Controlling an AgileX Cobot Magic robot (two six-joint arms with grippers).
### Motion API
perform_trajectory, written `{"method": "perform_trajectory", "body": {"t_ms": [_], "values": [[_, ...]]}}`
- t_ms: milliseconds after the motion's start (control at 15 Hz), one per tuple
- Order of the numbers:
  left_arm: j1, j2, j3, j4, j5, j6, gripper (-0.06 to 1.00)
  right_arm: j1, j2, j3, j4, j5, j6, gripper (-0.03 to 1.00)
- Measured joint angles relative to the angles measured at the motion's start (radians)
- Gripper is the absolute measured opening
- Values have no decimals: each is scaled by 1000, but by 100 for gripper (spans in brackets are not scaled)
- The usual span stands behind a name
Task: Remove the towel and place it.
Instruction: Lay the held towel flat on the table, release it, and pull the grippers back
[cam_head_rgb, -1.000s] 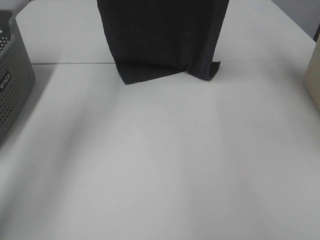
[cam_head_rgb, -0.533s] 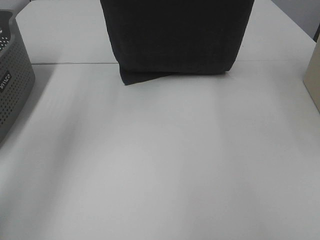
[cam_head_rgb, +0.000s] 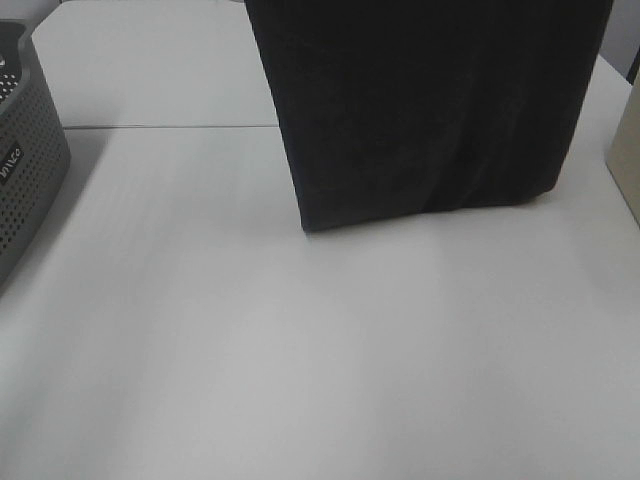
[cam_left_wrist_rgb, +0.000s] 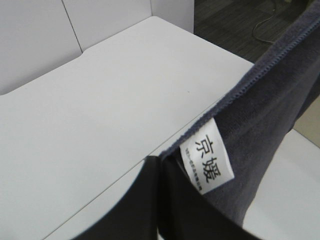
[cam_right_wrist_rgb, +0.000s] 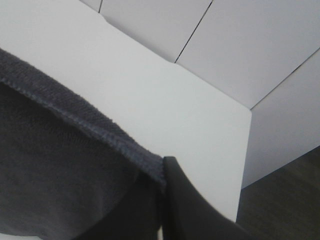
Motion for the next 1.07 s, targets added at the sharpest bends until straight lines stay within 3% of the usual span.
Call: {"method": "perform_trajectory", "body": {"t_ms": [67,133,267,333,533,933,1067], "values": [[-8,0,0,30,10,-7,0,0,-60,128,19,-1,0,1],[-22,-8,26,44,17,-15,0,-7,-204,417,44,-3,0,1],[-63,-49,157,53,23,-18,0,-9,-319,675,38,-5,0,1],[-74,-64,196,58,24,-18,0,-10,-350,729,32,-4,0,1],[-130,-215,523,76,10,-37,0,-12,-491,903,27,-4,0,1],[-136,-656,1052,44,-77,-200,0,-12,-629,977,223,-3,19,1],[-137,-783,1211,28,-86,-277,0,-9,-708,1160,306,0,20,1]]}}
